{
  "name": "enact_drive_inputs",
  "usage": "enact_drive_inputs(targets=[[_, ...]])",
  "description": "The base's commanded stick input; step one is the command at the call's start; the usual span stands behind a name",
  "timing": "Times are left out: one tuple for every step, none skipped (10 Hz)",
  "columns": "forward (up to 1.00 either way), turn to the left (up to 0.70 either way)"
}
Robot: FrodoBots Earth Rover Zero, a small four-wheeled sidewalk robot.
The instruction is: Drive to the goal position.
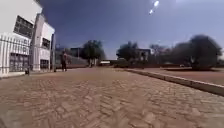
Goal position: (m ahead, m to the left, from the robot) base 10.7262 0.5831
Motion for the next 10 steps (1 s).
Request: enact_drive_inputs(targets=[[1.0,0.0],[1.0,0.0],[1.0,0.0],[1.0,0.0],[1.0,0.0],[1.0,0.0],[1.0,0.0],[1.0,0.0],[1.0,0.0],[1.0,0.0]])
